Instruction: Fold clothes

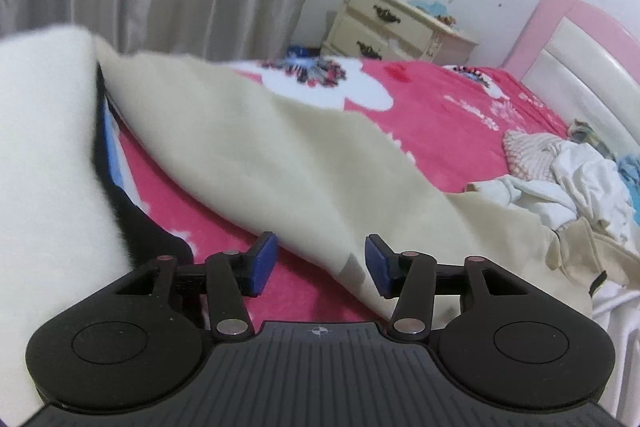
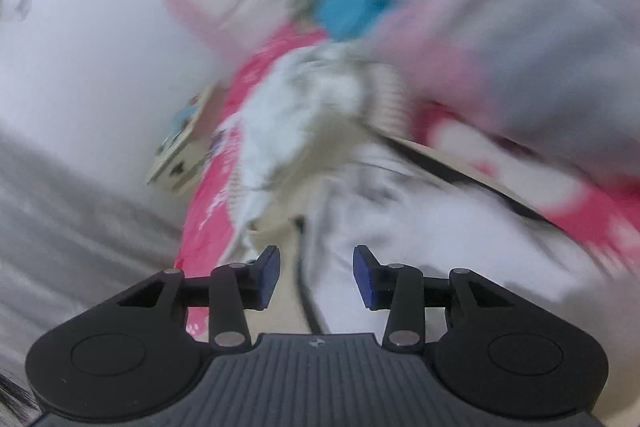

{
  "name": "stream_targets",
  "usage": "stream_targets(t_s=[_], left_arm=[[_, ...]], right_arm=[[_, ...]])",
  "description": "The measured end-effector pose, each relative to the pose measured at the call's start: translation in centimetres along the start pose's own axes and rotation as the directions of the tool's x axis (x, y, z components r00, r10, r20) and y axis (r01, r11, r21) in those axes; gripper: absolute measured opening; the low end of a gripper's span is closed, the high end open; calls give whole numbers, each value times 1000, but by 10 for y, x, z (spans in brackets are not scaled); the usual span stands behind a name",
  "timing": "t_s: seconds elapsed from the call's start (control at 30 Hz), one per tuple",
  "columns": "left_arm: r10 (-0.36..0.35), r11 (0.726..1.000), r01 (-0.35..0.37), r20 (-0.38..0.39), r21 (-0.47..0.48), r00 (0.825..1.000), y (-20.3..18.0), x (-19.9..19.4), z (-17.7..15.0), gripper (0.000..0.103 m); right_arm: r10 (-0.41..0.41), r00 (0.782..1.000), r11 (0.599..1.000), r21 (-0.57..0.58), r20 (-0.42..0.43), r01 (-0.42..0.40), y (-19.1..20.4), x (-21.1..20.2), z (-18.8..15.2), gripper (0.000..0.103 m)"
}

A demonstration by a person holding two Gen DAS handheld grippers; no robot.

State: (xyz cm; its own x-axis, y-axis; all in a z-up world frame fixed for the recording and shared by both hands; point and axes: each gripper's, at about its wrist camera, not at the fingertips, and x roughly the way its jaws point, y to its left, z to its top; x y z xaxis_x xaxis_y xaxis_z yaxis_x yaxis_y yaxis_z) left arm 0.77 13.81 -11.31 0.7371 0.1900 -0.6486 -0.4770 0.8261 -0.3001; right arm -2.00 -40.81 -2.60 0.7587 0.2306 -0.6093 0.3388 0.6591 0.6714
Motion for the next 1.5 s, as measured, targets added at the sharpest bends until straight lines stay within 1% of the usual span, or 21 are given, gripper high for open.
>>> stream_targets(t_s=[0.13, 0.27, 0.33, 0.4, 0.53, 0.6, 0.67, 0.73, 0.8, 0.83, 0.87, 0.93, 1.0, 1.07, 1.1, 1.17, 1.27, 1.3, 1.37, 1.47, 1.5], left_arm=[[-33, 999, 32, 19, 43, 999, -19, -19, -3, 53], [-133, 985, 137, -42, 108, 990, -48, -35, -22, 56], [-207, 965, 223, -123, 136, 971, -64, -38, -36, 58], [-288, 935, 326, -238, 140, 927, -79, -38, -56, 58], [-378, 854, 488, -430, 180, 820, -110, -42, -101, 58], [-384, 810, 539, -483, 232, 787, -121, -50, -122, 58], [-371, 775, 563, -513, 289, 774, -129, -58, -140, 58], [-333, 748, 556, -519, 363, 787, -133, -65, -154, 58], [-308, 734, 542, -512, 409, 802, -135, -70, -160, 58], [-296, 727, 536, -509, 430, 808, -135, -72, -163, 58], [-292, 727, 535, -511, 431, 808, -135, -72, -164, 58], [-292, 732, 538, -520, 418, 803, -134, -69, -161, 58], [-298, 738, 544, -529, 400, 794, -133, -67, -159, 58], [-315, 743, 557, -541, 370, 780, -128, -65, -156, 58], [-324, 746, 564, -547, 355, 772, -126, -63, -155, 58], [-342, 750, 578, -558, 323, 756, -120, -61, -153, 57], [-390, 780, 593, -586, 199, 710, -102, -49, -139, 56], [-407, 795, 589, -591, 148, 697, -93, -44, -132, 56], [-437, 818, 573, -587, 56, 682, -73, -36, -119, 55], [-473, 840, 541, -554, -47, 685, -43, -29, -99, 55], [-472, 847, 529, -538, -56, 698, -37, -28, -95, 56]], right_arm=[[-188, 982, 982, 0, 33, 188, -35, -52, -15, 57], [-421, 906, 902, -90, 34, 423, -53, -81, -34, 66], [-488, 873, 867, -99, 30, 488, -64, -97, -46, 67], [-470, 883, 883, -8, 9, 470, -83, -109, -53, 69], [-386, 922, 899, 226, 6, 375, -124, -125, -56, 69], [-331, 942, 906, 300, 57, 300, -138, -126, -54, 69], [-291, 951, 909, 340, 107, 240, -145, -123, -50, 66], [-252, 955, 909, 377, 159, 177, -153, -120, -46, 58], [-214, 954, 905, 410, 211, 112, -160, -117, -42, 32], [-195, 951, 902, 425, 238, 79, -164, -116, -40, 25], [-177, 948, 897, 439, 265, 45, -168, -114, -38, 7], [-128, 938, 900, 435, 321, -26, -164, -115, -34, 5], [-17, 926, 937, 329, 378, -117, -130, -121, -31, 5], [163, 917, 983, 13, 365, -180, -67, -127, -35, 5], [250, 916, 960, -204, 313, -192, -30, -130, -43, 5], [346, 929, 798, -563, 133, -217, 34, -130, -66, 4], [227, 950, 464, -834, -215, -299, 94, -105, -123, 4], [147, 949, 399, -861, -279, -315, 95, -91, -143, 4], [-19, 931, 290, -893, -364, -344, 92, -63, -181, 4], [-141, 899, 228, -897, -414, -378, 78, -40, -215, 4], [-163, 893, 219, -898, -420, -382, 75, -37, -220, 4]])
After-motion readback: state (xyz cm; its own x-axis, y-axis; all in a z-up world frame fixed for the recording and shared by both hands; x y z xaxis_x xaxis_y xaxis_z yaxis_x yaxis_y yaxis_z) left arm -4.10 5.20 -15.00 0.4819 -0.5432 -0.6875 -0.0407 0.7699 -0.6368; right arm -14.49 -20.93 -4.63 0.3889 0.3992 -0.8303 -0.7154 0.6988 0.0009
